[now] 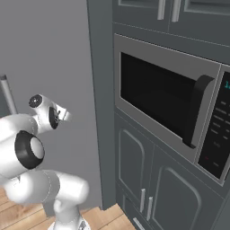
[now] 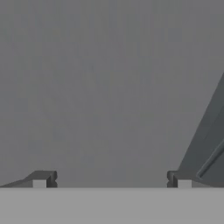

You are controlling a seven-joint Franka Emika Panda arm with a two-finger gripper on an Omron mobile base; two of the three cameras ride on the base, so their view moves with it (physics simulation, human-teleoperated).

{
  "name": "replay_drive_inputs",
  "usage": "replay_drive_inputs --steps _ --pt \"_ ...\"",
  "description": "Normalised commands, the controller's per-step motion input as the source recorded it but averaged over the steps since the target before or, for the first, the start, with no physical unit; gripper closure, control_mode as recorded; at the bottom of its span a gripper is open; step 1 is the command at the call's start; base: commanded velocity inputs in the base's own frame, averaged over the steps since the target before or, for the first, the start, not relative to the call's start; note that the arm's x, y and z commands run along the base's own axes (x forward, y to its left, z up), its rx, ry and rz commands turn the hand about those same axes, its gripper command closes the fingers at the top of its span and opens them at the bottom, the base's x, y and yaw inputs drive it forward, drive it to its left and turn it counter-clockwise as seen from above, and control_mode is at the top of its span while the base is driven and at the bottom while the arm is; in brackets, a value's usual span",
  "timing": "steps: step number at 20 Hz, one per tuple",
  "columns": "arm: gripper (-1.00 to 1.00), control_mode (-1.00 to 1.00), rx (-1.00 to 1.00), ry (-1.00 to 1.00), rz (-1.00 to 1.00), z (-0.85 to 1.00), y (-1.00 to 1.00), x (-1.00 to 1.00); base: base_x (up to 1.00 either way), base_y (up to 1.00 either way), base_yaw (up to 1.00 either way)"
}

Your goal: Place the garlic in the correct fridge rack based on whether it is a fruit or vegetable. Finally, close the fridge door.

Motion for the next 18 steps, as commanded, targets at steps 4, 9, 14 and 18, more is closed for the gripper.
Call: replay_drive_inputs --steps 4,9,14,18 --pt "-1.0 -1.0 0.0 0.0 -0.27 0.0 0.26 0.31 0.0 0.0 0.0" --pt "-1.0 -1.0 0.0 0.0 -0.3 0.0 0.3 0.34 0.0 0.0 0.0" --pt "-1.0 -1.0 0.0 0.0 -0.32 0.0 0.2 0.39 0.0 0.0 0.0" --pt "-1.0 -1.0 0.0 0.0 -0.34 0.0 0.12 0.46 0.0 0.0 0.0"
